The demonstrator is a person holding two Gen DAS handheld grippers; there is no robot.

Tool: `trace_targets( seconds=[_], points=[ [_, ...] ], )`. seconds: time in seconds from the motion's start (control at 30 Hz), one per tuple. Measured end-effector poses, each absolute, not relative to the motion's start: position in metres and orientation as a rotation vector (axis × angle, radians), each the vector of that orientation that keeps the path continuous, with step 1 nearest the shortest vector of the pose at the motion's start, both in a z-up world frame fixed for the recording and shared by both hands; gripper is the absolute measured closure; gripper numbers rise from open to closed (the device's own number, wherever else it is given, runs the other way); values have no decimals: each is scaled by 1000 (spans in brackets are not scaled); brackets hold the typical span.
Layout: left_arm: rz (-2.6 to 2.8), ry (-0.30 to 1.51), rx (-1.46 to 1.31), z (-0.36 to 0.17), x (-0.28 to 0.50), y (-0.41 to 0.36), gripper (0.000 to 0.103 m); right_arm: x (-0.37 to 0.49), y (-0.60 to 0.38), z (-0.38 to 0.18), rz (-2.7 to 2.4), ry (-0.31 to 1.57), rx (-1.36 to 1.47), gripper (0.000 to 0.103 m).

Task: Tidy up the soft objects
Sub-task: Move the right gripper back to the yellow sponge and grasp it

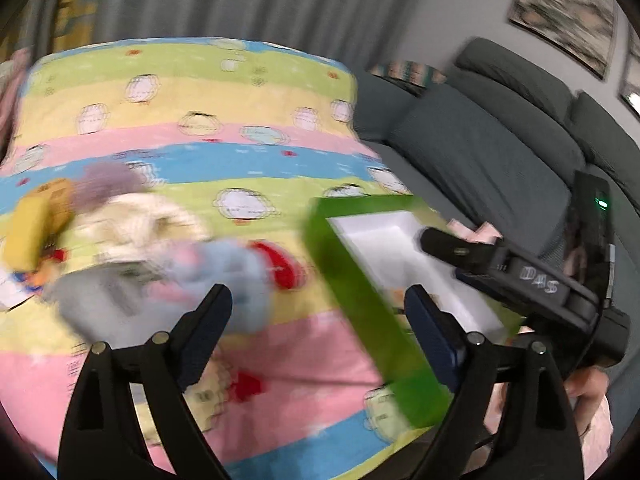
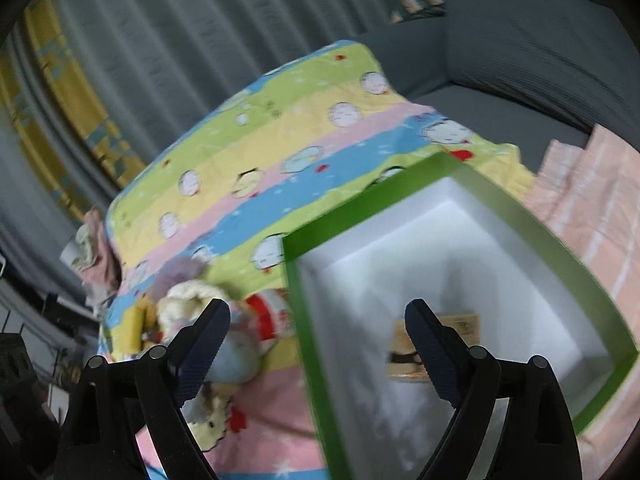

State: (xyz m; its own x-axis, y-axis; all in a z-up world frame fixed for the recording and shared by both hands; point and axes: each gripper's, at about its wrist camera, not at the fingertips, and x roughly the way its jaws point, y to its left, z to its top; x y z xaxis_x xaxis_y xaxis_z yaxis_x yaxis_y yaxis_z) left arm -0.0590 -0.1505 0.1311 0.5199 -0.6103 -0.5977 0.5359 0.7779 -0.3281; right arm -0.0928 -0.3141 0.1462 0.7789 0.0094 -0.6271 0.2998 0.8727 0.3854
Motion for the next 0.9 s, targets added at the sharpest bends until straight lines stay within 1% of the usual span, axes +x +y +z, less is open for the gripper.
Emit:
trace_targets(
  seconds=[0.17, 0.3, 0.43, 0.6, 0.7, 0.9],
  points=[
    [-518, 752, -129, 128, -56, -85, 15, -83, -275, 146, -79, 680, 425, 13],
    [-368, 752, -163, 115, -48, -28, 15, -72, -245, 142, -4, 700, 405, 13],
    [-266, 769, -170, 96, -41, 11, 15, -59, -211, 137, 45, 730, 360, 13],
    [-164, 779, -301, 74, -31, 55, 15, -39, -170, 133, 130, 762, 358, 13],
    [-112, 812, -346, 66, -27, 76, 15, -13, -135, 131, 208, 817, 372, 13],
    [88, 794, -364, 64, -29, 117, 15, 52, -66, 119, 302, 913, 389, 13]
  ],
)
